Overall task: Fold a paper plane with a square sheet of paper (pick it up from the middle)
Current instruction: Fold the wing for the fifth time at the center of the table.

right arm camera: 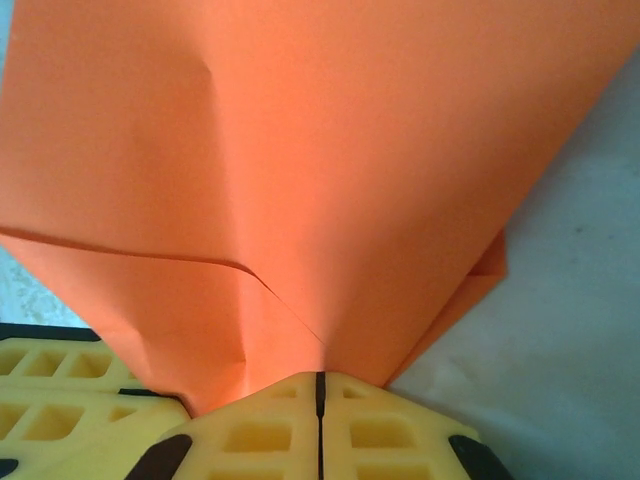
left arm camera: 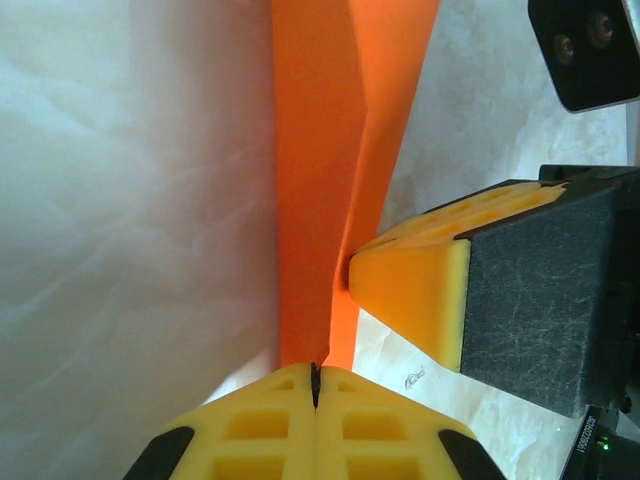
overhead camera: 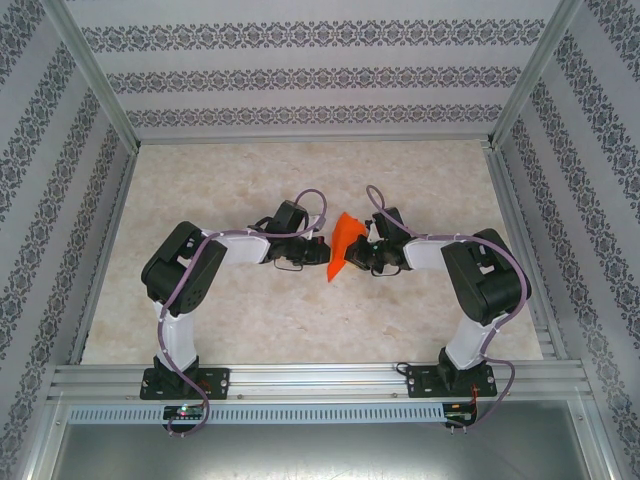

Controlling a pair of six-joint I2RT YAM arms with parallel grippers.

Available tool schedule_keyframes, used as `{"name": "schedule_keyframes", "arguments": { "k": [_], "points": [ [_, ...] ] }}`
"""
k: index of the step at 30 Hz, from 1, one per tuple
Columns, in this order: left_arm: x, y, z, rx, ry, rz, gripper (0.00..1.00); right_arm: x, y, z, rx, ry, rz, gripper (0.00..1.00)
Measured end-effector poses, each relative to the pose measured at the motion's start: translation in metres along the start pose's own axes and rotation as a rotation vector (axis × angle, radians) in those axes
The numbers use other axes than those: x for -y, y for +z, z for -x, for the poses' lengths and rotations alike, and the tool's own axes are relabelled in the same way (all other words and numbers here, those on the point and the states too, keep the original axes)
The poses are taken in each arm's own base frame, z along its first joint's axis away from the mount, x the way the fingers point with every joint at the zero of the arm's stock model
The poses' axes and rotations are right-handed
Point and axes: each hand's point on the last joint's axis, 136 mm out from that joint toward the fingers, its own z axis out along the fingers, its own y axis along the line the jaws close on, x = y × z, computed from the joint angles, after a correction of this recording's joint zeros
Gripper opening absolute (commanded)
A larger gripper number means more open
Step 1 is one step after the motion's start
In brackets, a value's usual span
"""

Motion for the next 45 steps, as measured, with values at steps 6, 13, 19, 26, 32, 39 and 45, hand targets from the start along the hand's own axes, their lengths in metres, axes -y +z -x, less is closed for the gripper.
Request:
{"name": "schedule_keyframes", "arguments": {
  "k": [6,13,19,26,32,39,45],
  "points": [
    [0.007,0.003,-0.004,-0.012,0.009,-0.013,0.0,0.0,0.0,0.0,0.001,-0.007,-0.003,0.06],
    [0.013,0.003,-0.001,-0.006,0.004,-0.031,0.0,0.0,0.0,0.0,0.001,-0.007,-0.002,0.05],
    [0.016,0.004,0.002,0.0,-0.002,-0.046,0.0,-0.001,0.0,0.002,0.007,-0.008,0.004,0.05],
    [0.012,0.012,-0.001,-0.021,-0.022,-0.054,0.0,-0.002,0.001,0.002,0.016,-0.003,0.021,0.05],
    [0.01,0.018,-0.003,-0.029,-0.026,-0.057,0.0,-0.002,0.001,0.001,0.024,0.003,0.038,0.04],
    [0.013,0.022,-0.002,-0.032,-0.037,-0.082,0.0,-0.003,0.001,0.001,0.032,0.016,0.059,0.04],
    [0.01,0.025,-0.003,-0.037,-0.043,-0.079,0.0,-0.003,0.001,0.001,0.037,0.015,0.068,0.03]
  ]
}}
